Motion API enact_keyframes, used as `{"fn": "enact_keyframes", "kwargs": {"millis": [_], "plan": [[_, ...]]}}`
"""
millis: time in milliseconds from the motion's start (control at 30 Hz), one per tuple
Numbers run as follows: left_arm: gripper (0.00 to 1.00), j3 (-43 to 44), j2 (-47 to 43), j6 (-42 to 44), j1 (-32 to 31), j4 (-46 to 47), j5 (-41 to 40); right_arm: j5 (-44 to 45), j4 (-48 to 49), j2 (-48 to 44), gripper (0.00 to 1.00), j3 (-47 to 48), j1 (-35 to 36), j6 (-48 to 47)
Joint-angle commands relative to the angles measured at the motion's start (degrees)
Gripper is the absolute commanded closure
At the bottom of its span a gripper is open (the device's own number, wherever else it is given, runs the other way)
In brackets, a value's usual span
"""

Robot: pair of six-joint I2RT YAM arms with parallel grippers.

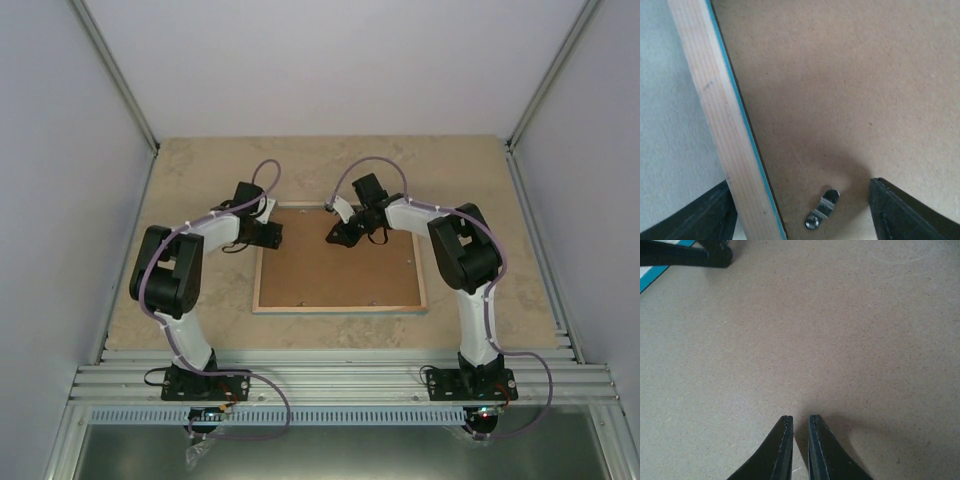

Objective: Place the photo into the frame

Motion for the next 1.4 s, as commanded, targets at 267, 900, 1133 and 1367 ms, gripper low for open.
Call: {"fn": "enact_keyframes", "kwargs": {"millis": [267,900,1133,1367], "plan": [[0.35,-1.77,0.04,-0.19,-0.05,-3.50,-8.46,7.67,-0.58,1.84,0.89,-3.89,-1.03,-1.52],[0.68,0.42,1.29,3.29,1.54,-7.37,-11.33,8.57,0.92,0.55,0.89,-7.09,-1.22,-0.42],[0.47,-2.38,-7.50,7.85,1.85,-3.96,-3.33,3.95,-0.87,-0.65,0.87,-6.96,-1.22,-3.49],[0.14,6.42,-5.07,12.82,2.41,-1.78,6.70,-3.86,-2.02,-5.14,0.85,-3.21,-2.55,-4.37]]}}
